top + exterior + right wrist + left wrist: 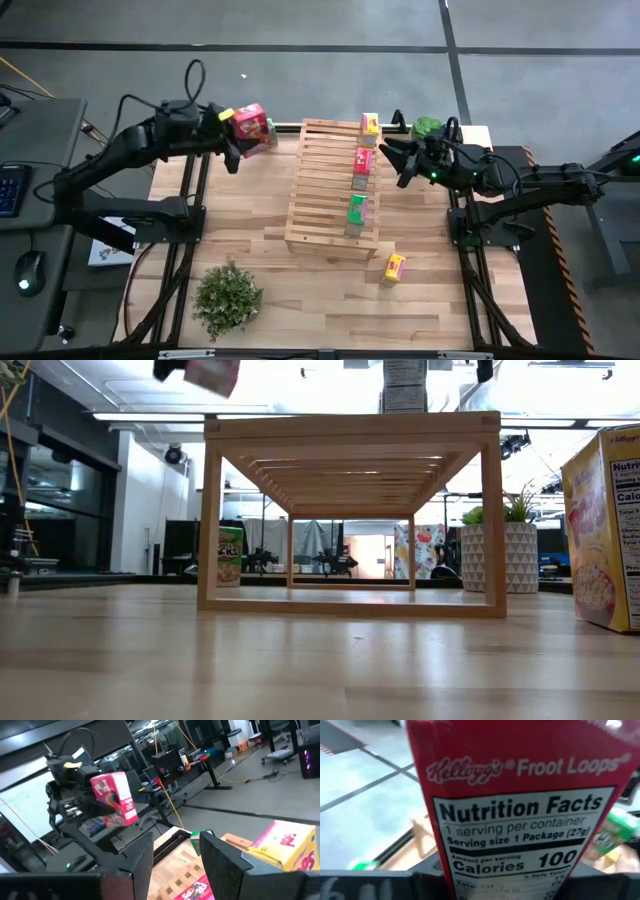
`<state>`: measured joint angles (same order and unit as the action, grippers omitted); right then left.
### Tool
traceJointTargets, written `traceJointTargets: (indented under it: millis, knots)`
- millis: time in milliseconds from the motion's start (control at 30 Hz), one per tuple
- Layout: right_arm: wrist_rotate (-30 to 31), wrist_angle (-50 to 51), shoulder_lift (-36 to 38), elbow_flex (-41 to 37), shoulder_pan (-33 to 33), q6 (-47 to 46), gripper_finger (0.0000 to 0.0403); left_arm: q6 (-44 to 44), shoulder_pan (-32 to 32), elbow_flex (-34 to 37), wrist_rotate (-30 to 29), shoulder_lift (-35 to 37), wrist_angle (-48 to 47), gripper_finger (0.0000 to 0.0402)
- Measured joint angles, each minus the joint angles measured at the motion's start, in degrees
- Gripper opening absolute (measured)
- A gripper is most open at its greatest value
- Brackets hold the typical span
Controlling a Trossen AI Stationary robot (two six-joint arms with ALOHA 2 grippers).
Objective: Stack cereal on shelf
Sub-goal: Put the red cereal box on the shelf aligned with other red cereal box
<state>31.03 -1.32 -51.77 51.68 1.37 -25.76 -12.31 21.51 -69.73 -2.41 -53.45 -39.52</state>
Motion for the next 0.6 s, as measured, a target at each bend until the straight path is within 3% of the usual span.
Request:
traceJointTargets:
  millis: [167, 300, 433, 600]
  knots:
    - [0.0, 0.2, 0.0, 0.0, 0.0, 0.8, 0.0154, -2.8, -10.4, 0.2, -8.2, -6.7, 9.0, 0.0159]
    - [0.0, 0.2, 0.0, 0.0, 0.0, 0.8, 0.0154, 2.0, -17.1, 0.4, -12.0, -13.8, 19.1, 0.0159]
    - [0.0, 1.1, 0.0, 0.0, 0.0, 0.8, 0.0154, 3.3, -20.1, 4.3, -14.4, -19.2, 26.7, 0.0159]
    - [0.0, 2.0, 0.0, 0.0, 0.0, 0.3, 0.0154, -3.1, -20.4, 12.6, -22.3, -20.7, 41.7, 0.0159]
